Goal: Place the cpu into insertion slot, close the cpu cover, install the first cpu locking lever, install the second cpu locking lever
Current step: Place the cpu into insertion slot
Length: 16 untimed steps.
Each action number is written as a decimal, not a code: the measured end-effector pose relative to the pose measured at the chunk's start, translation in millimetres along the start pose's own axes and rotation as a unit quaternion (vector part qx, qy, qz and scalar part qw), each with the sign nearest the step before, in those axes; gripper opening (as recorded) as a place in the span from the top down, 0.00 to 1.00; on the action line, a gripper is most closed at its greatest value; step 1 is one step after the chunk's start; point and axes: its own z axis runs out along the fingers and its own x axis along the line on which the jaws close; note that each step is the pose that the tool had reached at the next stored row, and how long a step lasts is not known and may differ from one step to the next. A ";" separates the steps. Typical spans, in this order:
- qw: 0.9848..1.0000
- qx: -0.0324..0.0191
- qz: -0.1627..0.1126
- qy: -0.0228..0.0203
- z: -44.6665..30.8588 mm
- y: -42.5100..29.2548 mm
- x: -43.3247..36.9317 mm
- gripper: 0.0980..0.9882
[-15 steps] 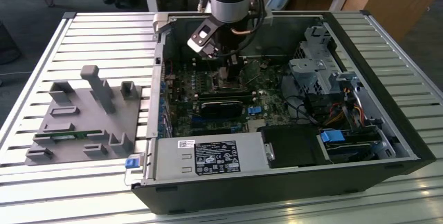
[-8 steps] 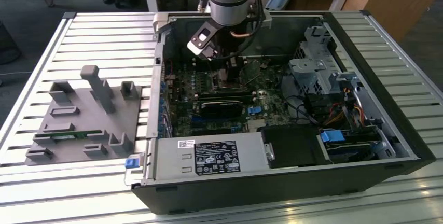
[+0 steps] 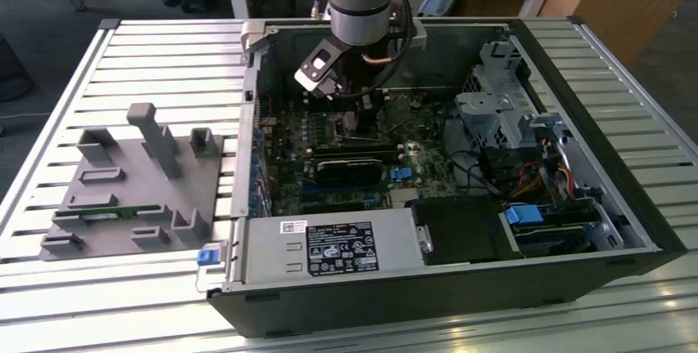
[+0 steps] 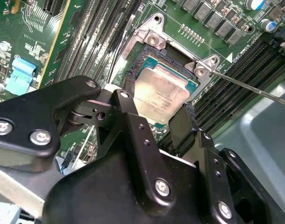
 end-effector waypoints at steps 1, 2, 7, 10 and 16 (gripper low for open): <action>1.000 0.000 0.000 0.000 0.7 -0.1 0.0 0.50; 1.000 0.000 0.000 0.000 1.1 -0.1 0.0 0.50; 1.000 0.000 0.001 0.000 2.6 -0.2 -0.6 0.50; 1.000 0.000 0.003 0.000 3.7 -0.3 -0.7 0.50; 1.000 0.000 0.004 0.000 7.3 -0.6 -0.7 0.50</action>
